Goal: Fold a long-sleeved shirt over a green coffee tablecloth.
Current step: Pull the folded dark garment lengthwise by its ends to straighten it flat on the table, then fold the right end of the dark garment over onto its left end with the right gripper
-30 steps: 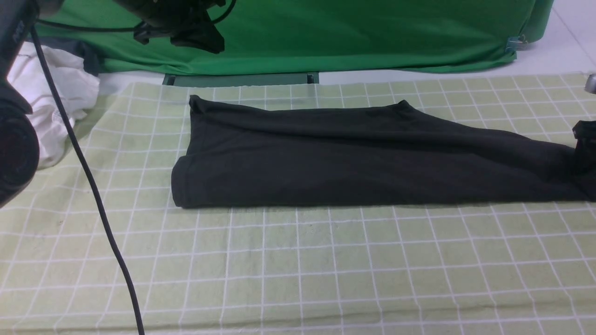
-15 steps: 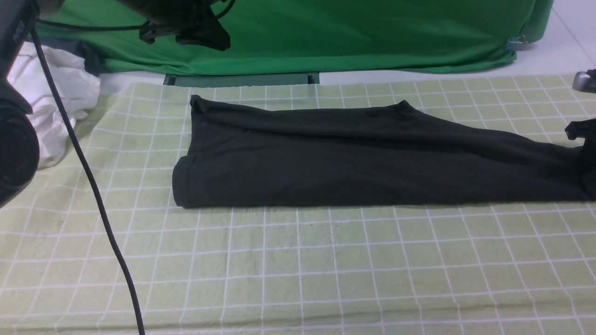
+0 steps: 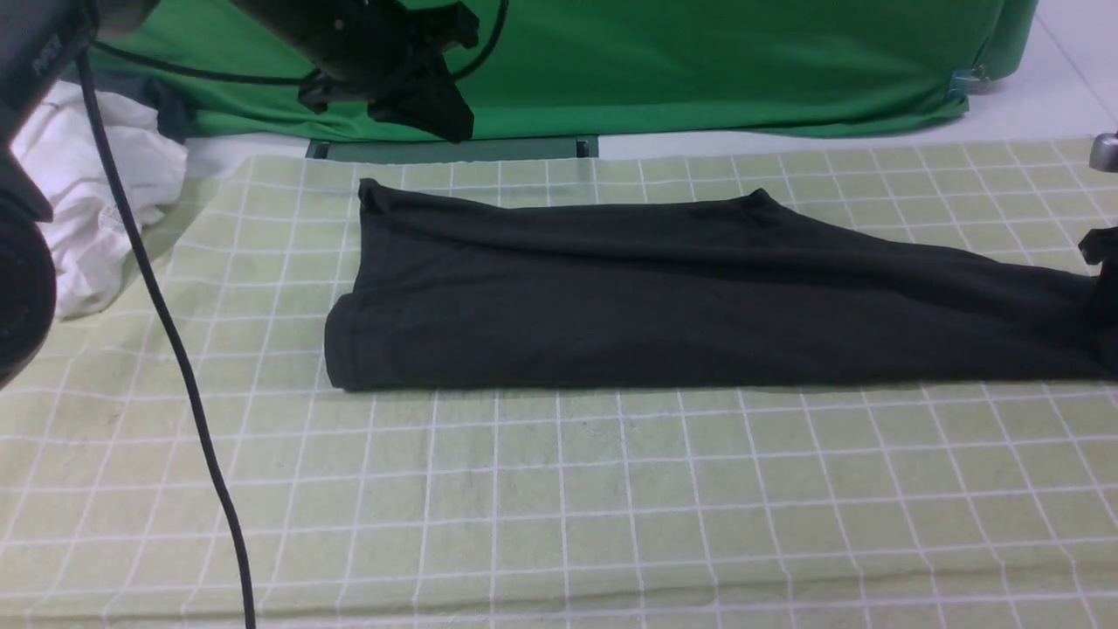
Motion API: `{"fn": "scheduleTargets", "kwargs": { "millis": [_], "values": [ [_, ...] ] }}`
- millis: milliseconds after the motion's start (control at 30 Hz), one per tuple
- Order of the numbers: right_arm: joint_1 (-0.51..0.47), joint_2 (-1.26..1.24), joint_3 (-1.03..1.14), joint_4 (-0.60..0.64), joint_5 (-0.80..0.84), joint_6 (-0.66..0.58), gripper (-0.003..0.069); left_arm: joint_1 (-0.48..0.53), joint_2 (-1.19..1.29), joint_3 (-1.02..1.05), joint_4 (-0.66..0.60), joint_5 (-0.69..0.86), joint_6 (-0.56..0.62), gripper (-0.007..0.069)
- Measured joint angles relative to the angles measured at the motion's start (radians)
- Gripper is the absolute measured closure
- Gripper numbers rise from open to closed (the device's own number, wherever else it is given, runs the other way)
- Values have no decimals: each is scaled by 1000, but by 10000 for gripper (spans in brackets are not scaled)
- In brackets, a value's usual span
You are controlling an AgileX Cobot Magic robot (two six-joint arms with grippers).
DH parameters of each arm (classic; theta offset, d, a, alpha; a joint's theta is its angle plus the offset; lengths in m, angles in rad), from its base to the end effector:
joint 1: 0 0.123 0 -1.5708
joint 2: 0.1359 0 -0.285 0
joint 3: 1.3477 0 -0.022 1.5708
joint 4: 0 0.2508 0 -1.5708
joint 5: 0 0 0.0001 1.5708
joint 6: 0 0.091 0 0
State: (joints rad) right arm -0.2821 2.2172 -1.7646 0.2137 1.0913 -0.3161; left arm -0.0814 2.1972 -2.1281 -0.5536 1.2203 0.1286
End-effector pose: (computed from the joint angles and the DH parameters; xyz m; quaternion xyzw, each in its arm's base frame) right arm 0.4407 -0.1099 0.1674 0.0268 0.9933 0.0762 0.0828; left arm 0.4744 -0.0838 0.2835 0.0541 0.9452 -0.2653 0.1826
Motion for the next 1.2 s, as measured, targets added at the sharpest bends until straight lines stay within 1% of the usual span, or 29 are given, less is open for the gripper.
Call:
{"fn": "scheduleTargets", "kwargs": {
  "millis": [33,133,267,433,533,600,700,833,867,1000,1100,1167,1200],
  "values": [
    [-1,0,0,-12,7,11,258,-6,0,15,7,3,2,608],
    [-1,0,0,-60,16,60,211,-13,0,34,13,3,4,608],
    [-1,0,0,-71,10,98,200,-14,0,34,13,3,5,608],
    [6,7,0,-24,-19,102,209,-14,0,34,14,3,8,608],
    [25,22,0,-7,-35,99,244,-14,0,34,22,3,9,608],
    [36,23,-2,-7,-44,96,285,-14,0,34,29,3,9,608],
    [46,23,-4,-4,-46,77,386,-13,0,34,34,3,9,608],
    [51,23,-31,0,-20,52,561,-13,0,35,34,3,9,608],
    [51,24,-45,2,-1,51,589,-13,0,35,34,3,9,608],
    [52,27,-111,0,73,47,589,-13,-12,40,35,3,-1,608],
    [52,27,-160,-21,110,49,590,-12,-64,83,34,-3,-7,608],
    [52,8,-178,-50,123,59,590,-12,-159,192,45,-6,-5,608],
    [52,6,-179,-50,122,60,590,-12,-175,211,52,-6,-2,608]
  ]
}}
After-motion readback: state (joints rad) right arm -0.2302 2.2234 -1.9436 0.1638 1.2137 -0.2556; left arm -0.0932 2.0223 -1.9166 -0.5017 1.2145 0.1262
